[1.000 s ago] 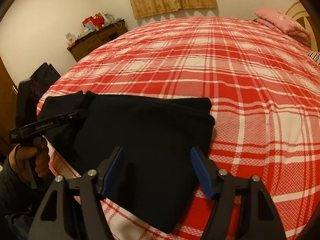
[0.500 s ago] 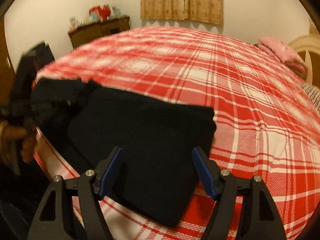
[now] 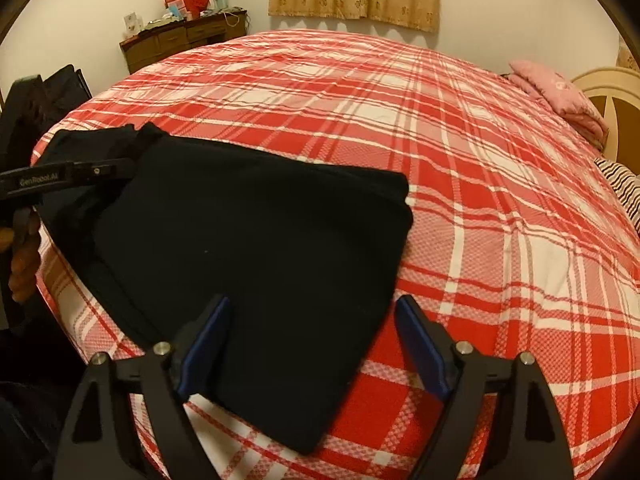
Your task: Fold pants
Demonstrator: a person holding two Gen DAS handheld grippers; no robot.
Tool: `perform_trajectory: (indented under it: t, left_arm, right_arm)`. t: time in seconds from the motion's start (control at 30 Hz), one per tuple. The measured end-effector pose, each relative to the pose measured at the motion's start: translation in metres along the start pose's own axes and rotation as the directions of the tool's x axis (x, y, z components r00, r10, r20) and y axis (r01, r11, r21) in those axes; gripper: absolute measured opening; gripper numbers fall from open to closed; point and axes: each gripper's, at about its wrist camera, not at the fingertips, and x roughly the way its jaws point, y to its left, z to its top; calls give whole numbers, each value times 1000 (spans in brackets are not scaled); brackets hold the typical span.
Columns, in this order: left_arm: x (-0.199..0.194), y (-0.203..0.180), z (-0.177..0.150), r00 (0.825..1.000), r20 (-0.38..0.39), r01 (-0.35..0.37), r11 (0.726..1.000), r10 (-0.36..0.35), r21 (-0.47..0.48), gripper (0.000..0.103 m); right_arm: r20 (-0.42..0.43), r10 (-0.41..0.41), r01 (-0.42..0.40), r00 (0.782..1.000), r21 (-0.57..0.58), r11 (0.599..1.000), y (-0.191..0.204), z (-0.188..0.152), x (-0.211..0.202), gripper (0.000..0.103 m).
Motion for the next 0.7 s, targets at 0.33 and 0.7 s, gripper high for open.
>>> perform_trajectory:
  t: [0.33, 0.7]
  left_arm:
    - [-79, 89, 21, 934, 149, -337, 939, 326, 62, 72]
    - [-115, 213, 9, 866, 98, -481, 871, 490, -103, 72]
  right_arm:
    - [49, -52, 53, 997, -30, 998, 3, 2, -26, 85]
    - [189, -10, 19, 982, -43, 999, 33, 18, -58, 86]
